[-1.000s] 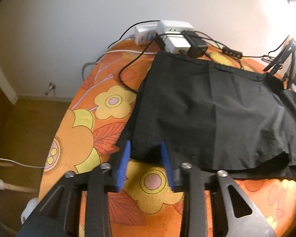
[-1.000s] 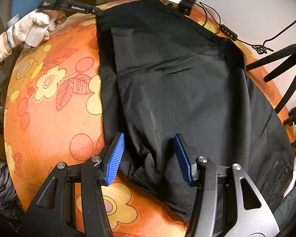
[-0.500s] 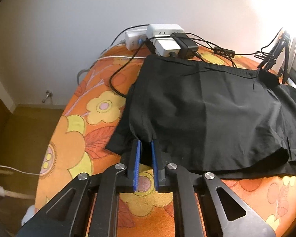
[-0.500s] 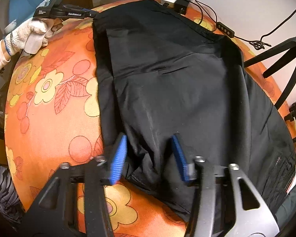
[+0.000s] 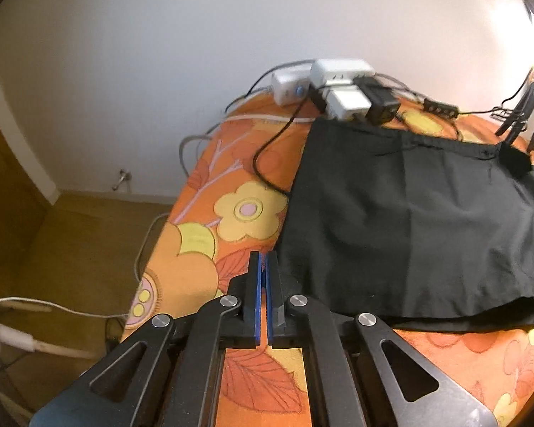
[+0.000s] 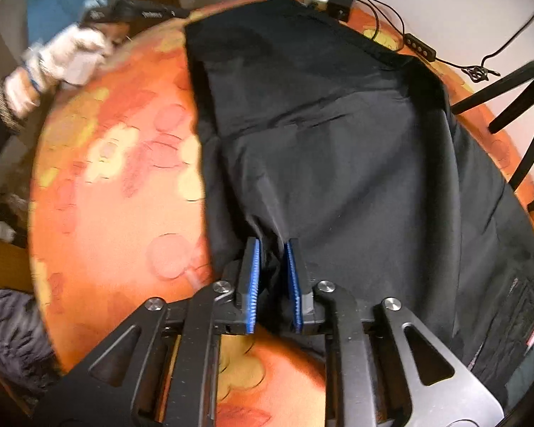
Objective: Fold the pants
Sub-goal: 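Open both tools and withdraw them from the folded trousers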
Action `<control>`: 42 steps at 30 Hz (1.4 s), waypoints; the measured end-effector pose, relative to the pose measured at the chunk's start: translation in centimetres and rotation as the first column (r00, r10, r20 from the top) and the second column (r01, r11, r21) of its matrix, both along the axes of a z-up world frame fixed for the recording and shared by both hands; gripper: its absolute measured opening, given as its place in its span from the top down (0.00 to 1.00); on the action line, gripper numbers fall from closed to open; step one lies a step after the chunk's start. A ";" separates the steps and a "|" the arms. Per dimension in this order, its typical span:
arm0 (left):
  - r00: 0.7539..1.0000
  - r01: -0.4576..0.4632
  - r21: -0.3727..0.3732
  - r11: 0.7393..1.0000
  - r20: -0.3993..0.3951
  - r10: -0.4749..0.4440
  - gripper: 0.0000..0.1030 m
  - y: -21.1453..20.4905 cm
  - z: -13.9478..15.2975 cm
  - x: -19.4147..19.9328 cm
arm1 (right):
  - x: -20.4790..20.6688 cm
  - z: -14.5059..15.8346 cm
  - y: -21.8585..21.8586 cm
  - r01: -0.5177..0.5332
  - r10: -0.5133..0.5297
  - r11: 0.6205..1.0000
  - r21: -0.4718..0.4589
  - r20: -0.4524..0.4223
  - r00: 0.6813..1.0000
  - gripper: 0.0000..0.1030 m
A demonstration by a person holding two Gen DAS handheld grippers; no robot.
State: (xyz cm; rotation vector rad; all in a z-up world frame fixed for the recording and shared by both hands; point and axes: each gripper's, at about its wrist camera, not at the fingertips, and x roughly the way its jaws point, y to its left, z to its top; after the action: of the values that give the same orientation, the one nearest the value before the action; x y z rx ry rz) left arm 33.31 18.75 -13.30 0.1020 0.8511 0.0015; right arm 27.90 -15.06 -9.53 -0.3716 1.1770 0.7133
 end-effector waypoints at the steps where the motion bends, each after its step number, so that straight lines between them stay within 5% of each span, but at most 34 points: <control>1: 1.000 0.016 0.001 1.000 0.013 -0.016 0.99 -0.4 0.6 -0.4 | -0.1 0.5 -0.5 0.012 -0.012 1.000 0.022 -0.004 1.000 0.65; 5: 0.988 0.149 -0.033 0.988 0.048 -0.147 0.91 -4.2 2.9 -2.3 | -1.2 3.1 -3.9 0.111 -0.115 0.991 0.069 0.057 0.992 0.63; 9: 0.939 0.344 -0.077 0.936 0.045 -0.342 0.88 -10.8 4.1 -5.2 | -2.5 4.6 -9.6 0.309 -0.318 0.946 0.096 0.107 0.942 0.63; 12: 0.876 0.482 -0.100 0.870 0.032 -0.481 0.87 -16.2 4.3 -7.4 | -3.6 5.1 -14.6 0.476 -0.487 0.873 0.102 0.137 0.863 0.62; 14: 0.832 0.552 -0.109 0.826 0.016 -0.554 0.73 -19.4 4.0 -8.8 | -4.6 5.2 -17.9 0.577 -0.586 0.810 0.099 0.145 0.797 0.57; 17: 0.777 0.623 -0.142 0.769 -0.002 -0.630 0.70 -23.2 3.7 -10.8 | -6.2 5.2 -22.5 0.701 -0.708 0.705 0.103 0.139 0.692 0.56; 22: 0.731 0.676 -0.115 0.728 -0.019 -0.682 0.58 -27.0 3.0 -12.9 | -7.9 5.0 -28.0 0.798 -0.808 0.589 0.126 0.087 0.583 0.42; 28: 0.687 0.727 0.058 0.685 -0.063 -0.724 0.55 -31.4 1.9 -15.2 | -7.0 1.7 -30.2 0.819 -0.821 0.561 0.123 -0.044 0.569 0.41; 31: 0.686 0.728 0.098 0.679 -0.096 -0.721 0.55 -32.6 1.3 -15.2 | -6.3 -0.1 -30.5 0.835 -0.836 0.546 0.067 -0.027 0.549 0.41; 35: 0.688 0.725 0.166 0.669 -0.122 -0.716 0.55 -34.0 0.7 -15.0 | -6.3 -1.3 -32.2 0.856 -0.848 0.503 0.117 -0.121 0.515 0.41; 42: 0.693 0.717 0.252 0.650 -0.154 -0.705 0.54 -35.6 -0.2 -14.8 | -6.1 -1.7 -31.7 0.846 -0.836 0.517 0.131 -0.133 0.532 0.41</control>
State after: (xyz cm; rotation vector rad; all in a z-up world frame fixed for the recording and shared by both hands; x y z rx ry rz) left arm 18.51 -16.85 -13.54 0.7290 0.8000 -0.6311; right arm 21.79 -46.75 -11.26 0.4028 1.1578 -0.0585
